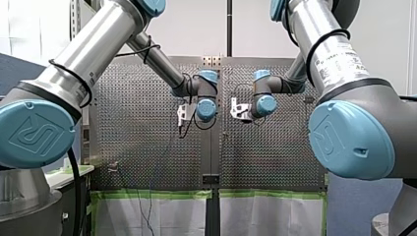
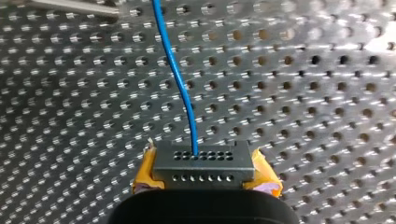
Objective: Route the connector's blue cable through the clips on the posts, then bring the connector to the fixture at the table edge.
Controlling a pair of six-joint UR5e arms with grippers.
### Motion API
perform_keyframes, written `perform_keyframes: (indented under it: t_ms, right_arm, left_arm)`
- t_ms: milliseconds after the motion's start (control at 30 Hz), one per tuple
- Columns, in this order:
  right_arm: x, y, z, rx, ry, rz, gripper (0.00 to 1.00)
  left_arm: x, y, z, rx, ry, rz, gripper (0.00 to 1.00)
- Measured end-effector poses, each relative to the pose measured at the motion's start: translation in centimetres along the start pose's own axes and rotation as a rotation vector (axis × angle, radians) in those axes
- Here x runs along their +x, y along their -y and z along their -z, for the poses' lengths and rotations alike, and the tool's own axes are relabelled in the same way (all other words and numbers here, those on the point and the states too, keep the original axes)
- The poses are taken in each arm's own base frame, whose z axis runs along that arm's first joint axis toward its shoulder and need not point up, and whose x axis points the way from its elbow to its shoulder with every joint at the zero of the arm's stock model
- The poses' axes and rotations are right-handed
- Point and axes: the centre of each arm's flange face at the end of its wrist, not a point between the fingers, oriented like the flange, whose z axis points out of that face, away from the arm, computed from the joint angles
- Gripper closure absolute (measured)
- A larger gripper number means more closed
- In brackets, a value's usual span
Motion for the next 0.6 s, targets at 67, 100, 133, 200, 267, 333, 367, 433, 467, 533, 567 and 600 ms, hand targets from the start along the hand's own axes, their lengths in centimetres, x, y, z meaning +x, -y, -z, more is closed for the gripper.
perform_keyframes:
  t_ms: [67,100,133,200,267,333,367,433,467,533,567,600]
  right_arm:
    - [-0.5,0.0,0.2,0.0,0.009,0.003,1.0]
    - [-0.6,0.1,0.3,0.001,0.013,0.006,1.0]
    - [-0.7,0.2,0.3,0.002,0.016,0.008,1.0]
    - [-0.9,0.4,0.5,0.004,0.024,0.015,1.0]
    - [-1.1,0.6,0.8,0.005,0.028,0.02,1.0]
    - [-1.1,0.7,1.1,0.005,0.027,0.022,1.0]
    - [-1.2,0.7,1.2,0.005,0.026,0.022,1.0]
    - [-1.4,0.8,1.5,0.006,0.025,0.024,1.0]
    - [-1.7,0.8,1.7,0.006,0.027,0.024,1.0]
    - [-2.2,0.9,2.0,0.007,0.031,0.024,1.0]
    - [-2.4,1.0,2.1,0.008,0.032,0.024,1.0]
    - [-2.6,1.0,2.2,0.008,0.034,0.024,1.0]
  left_arm:
    - [0.8,0.1,0.7,0.007,-0.009,-0.003,1.0]
    - [1.1,0.1,1.0,0.009,-0.014,-0.005,1.0]
    - [1.5,0.1,1.3,0.012,-0.018,-0.006,1.0]
    - [2.1,0.1,1.9,0.015,-0.025,-0.008,1.0]
    - [2.7,0.0,2.3,0.015,-0.028,-0.008,1.0]
    - [3.1,-0.1,2.5,0.015,-0.029,-0.007,1.0]
    - [3.4,-0.2,2.7,0.015,-0.03,-0.008,1.0]
    - [3.9,-0.3,3.0,0.016,-0.034,-0.01,1.0]
    - [4.1,-0.4,3.2,0.017,-0.035,-0.011,1.0]
    - [4.5,-0.5,3.5,0.018,-0.039,-0.013,1.0]
    - [4.6,-0.5,3.6,0.019,-0.04,-0.015,1.0]
    - [4.7,-0.5,3.7,0.02,-0.041,-0.015,1.0]
